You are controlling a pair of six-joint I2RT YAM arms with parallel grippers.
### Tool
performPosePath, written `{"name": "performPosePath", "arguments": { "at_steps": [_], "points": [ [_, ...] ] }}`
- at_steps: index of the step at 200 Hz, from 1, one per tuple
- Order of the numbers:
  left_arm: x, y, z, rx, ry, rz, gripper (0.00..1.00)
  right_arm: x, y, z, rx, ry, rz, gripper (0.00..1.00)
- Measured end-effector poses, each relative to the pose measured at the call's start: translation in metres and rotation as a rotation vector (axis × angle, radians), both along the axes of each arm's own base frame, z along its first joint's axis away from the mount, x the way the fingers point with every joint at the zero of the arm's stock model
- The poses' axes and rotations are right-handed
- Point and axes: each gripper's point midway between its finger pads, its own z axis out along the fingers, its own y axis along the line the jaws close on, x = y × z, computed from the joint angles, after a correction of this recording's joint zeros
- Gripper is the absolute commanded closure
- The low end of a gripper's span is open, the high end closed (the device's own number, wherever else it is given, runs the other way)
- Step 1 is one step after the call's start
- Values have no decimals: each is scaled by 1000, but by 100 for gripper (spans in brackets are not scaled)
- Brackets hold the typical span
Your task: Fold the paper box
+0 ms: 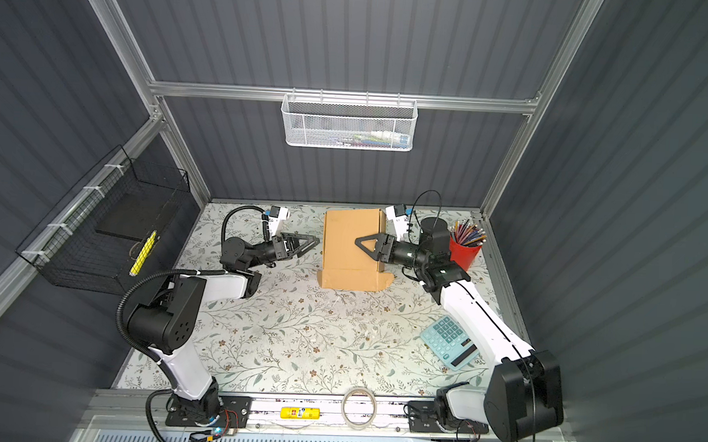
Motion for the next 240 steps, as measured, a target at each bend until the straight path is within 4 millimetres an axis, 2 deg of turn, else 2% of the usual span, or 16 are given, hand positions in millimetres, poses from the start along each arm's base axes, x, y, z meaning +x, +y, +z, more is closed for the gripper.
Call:
{"name": "performPosePath", "arguments": {
  "at_steps": [59,130,193,240],
  "points": [
    [-8,-15,16,-7,-43,-60,1,6,4,-5,-2,19,18,45],
    [-19,-44,22,-11,-49,-157,2,5,6,5,6,-1,46,46],
    [-22,-50,27,-13,-46,-184,5,3,8,8,6,-20,72,46],
    [-21,-56,27,-11,-32,-209,8,10,11,13,4,-39,82,46]
  ]
}}
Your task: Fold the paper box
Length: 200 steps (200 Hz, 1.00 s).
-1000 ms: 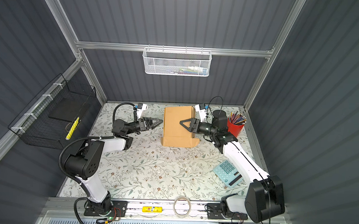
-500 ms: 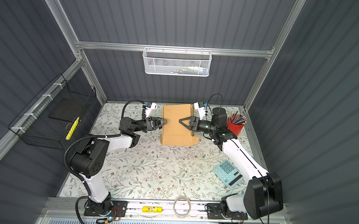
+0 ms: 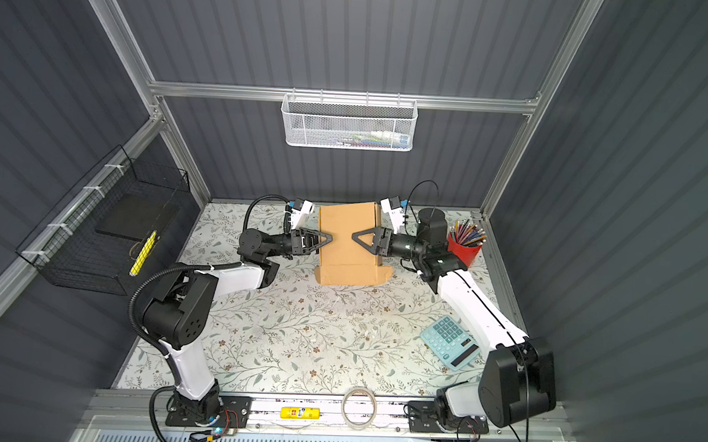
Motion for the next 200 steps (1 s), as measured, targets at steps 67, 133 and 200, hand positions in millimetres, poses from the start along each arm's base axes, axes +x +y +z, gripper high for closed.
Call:
{"name": "performPosePath", "arguments": {
  "at_steps": [67,133,200],
  "points": [
    [1,-5,3,-1,4,-18,16,5,10,0,1,4,28,46],
    [5,-5,13,-17,-15,-8,24,7,15,9,31,9,33,46],
    [10,-3,17,-31,-16,13,27,9,20,13,45,22,27,47]
  ]
}}
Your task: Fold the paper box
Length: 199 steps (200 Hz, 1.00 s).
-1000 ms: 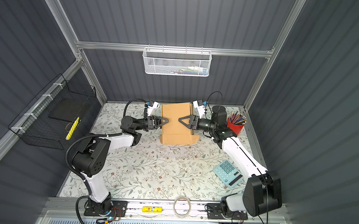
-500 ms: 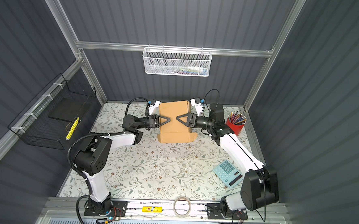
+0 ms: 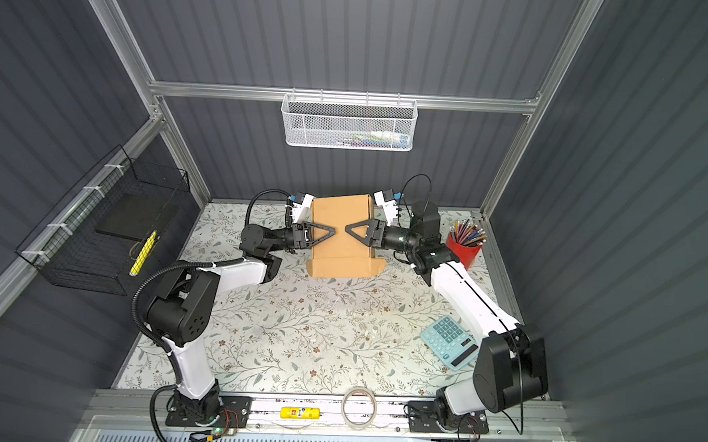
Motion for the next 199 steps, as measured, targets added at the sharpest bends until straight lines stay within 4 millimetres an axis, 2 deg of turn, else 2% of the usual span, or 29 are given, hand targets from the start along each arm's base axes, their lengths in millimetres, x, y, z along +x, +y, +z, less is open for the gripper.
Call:
{"name": "performPosePath", "arguments": {
  "at_steps": [64,199],
  "points": [
    [4,0,7,-14,-9,14,31,1,3,5,14,-14,-4,47],
    [10,1,5,-15,0,25,39,4,5,6,23,-23,-3,46]
  ]
}}
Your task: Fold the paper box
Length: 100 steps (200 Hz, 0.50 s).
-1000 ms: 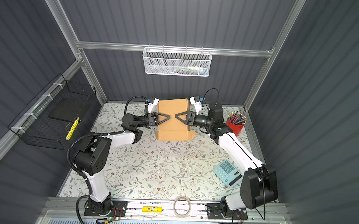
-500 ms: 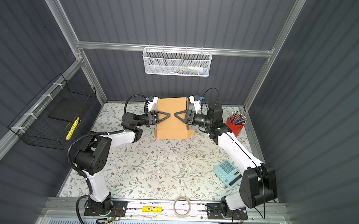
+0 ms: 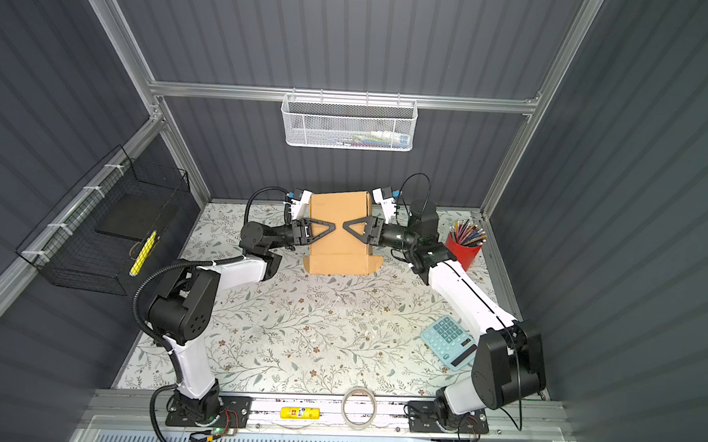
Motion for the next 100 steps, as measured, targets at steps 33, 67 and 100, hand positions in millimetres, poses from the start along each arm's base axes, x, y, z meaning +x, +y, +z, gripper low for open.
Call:
{"name": "performPosePath", "arguments": {
  "at_steps": [33,67,100],
  "points": [
    [0,0,0,0,1,1,41,0,0,0,1,1,-1,45],
    [1,0,0,-1,0,1,44,0,0,1,3,-5,0,45],
    [1,0,0,-2,0,2,44,0,0,2,4,-7,-1,45]
  ]
}}
